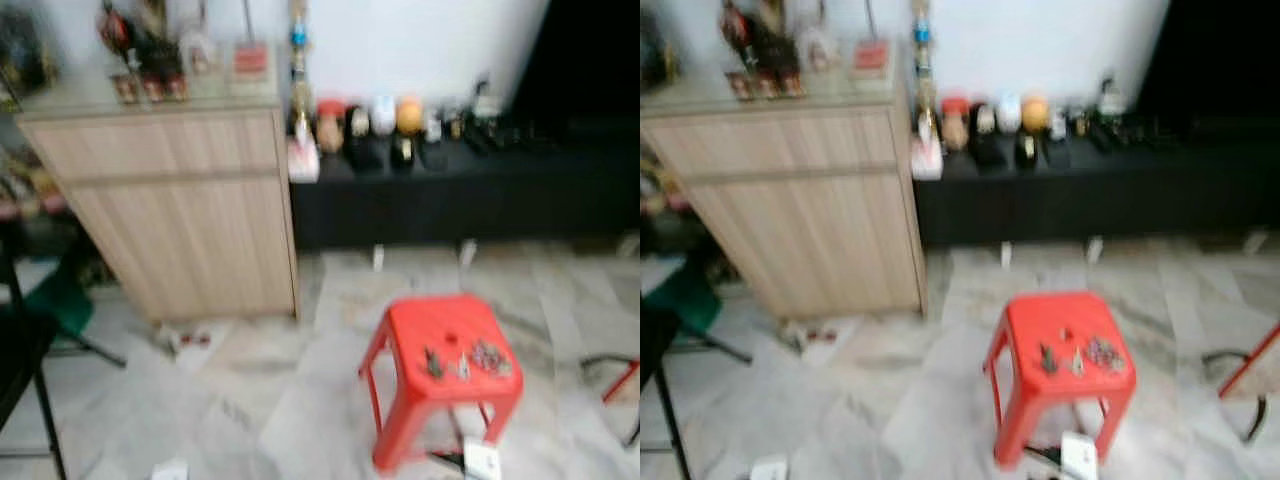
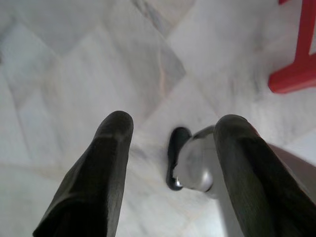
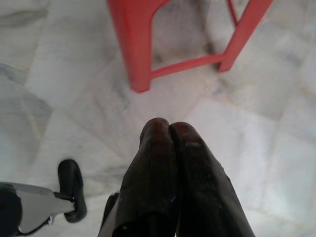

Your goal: Hang keys on a hook

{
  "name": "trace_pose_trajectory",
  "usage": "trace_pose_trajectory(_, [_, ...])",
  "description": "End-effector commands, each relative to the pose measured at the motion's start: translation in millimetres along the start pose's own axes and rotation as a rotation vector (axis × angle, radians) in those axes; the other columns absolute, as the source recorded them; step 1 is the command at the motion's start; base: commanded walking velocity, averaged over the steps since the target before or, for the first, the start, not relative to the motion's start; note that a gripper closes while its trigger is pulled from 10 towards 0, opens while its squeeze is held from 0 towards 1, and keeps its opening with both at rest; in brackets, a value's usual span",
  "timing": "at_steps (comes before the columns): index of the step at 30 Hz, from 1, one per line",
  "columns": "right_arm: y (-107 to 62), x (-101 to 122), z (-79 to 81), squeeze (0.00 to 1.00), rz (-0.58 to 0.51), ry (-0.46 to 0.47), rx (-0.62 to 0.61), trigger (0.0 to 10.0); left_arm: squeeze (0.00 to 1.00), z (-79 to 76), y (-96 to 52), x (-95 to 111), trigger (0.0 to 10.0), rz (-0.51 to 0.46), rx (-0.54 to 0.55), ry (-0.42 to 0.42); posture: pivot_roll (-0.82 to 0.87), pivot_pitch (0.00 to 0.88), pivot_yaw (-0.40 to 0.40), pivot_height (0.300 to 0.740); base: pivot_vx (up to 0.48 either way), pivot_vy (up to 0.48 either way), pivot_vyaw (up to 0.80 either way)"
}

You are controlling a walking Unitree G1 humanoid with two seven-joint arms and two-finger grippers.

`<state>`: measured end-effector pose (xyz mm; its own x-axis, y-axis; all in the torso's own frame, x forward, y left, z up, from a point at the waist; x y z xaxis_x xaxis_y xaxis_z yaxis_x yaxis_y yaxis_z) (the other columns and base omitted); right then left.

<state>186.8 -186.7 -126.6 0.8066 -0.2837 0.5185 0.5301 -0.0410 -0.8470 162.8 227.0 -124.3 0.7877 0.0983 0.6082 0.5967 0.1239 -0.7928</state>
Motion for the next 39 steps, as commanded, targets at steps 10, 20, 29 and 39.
trace_pose_trajectory(10, [0.7, 4.1, 7.4, 0.00, -0.015, -0.043, 0.033, 10.0, 0.00, 3.5, -2.1, -8.3, 10.0, 0.028, 0.014, 0.002, 0.18, 0.000, -0.034, 0.740, 0.000, -0.343, 0.40])
trace_pose_trajectory(20, [0.7, 1.2, 7.5, 0.00, -0.001, -0.018, 0.033, 10.0, 0.00, 6.9, -2.4, -7.3, 10.0, 0.019, 0.025, -0.031, 0.19, 0.000, -0.041, 0.740, 0.000, -0.048, 0.10])
trace_pose_trajectory(29, [0.5, 1.3, 7.7, 0.00, -0.005, -0.015, 0.038, 10.0, 0.00, 7.1, -2.6, -8.5, 10.0, 0.025, 0.022, -0.038, 0.18, 0.000, -0.042, 0.740, 0.000, 0.000, 0.00])
trace_pose_trajectory(39, [0.5, 3.3, 9.1, 0.00, -0.013, -0.048, 0.055, 10.0, 0.00, 7.3, -2.6, -8.6, 10.0, 0.027, 0.023, -0.034, 0.17, 0.003, -0.037, 0.740, 0.000, 0.000, 0.22])
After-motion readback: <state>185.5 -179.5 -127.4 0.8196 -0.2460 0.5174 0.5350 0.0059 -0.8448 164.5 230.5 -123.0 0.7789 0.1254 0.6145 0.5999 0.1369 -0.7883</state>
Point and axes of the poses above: a point about 5 cm out from each wrist's last joint towards the gripper, its own y axis pointing out of the wrist towards the gripper, its own x axis along the axis of the wrist's last joint, z = x × y, the point moved 4 cm from there along y, pointing out of the wrist towards the gripper, and after that the axes turned 3 degrees about y, right-handed, at the moved point
